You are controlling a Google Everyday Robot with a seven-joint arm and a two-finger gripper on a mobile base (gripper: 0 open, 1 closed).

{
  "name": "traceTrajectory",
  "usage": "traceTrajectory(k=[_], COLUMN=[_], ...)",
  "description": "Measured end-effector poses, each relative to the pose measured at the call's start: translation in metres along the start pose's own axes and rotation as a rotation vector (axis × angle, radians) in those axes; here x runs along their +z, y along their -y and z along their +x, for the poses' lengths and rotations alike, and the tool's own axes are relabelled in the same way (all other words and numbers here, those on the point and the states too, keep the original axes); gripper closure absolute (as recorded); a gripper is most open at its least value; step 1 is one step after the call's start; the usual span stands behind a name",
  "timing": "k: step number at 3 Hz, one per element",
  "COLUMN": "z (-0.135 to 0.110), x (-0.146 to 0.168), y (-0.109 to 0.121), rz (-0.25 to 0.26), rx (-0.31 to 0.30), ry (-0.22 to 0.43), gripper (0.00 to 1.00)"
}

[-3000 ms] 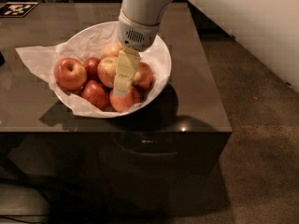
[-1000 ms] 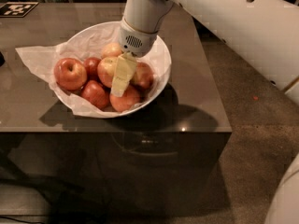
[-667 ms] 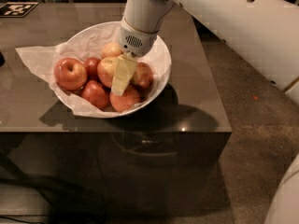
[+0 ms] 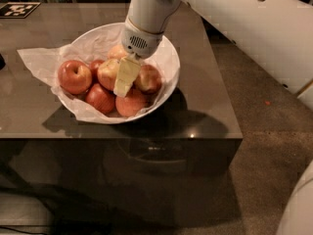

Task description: Pick apple from white bowl

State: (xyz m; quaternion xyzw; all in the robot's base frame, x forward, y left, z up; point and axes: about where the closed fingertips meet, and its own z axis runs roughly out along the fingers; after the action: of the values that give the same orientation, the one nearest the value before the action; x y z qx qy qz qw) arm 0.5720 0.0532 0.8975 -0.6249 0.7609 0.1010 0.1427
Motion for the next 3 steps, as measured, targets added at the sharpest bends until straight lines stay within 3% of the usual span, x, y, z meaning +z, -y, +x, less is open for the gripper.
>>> traceTrajectory(k=[1,2,3], z=[-0.005,-0.013,-0.013], x=[-0.003,-0.016,-0.016], y=[0.0,-0.012,-0.012], rz=[0.0,0.025,0.026], rx=[0.0,-0.056,-0.055], ry=[0.0,0.044,0.044], gripper=[1.0,1.0,1.0])
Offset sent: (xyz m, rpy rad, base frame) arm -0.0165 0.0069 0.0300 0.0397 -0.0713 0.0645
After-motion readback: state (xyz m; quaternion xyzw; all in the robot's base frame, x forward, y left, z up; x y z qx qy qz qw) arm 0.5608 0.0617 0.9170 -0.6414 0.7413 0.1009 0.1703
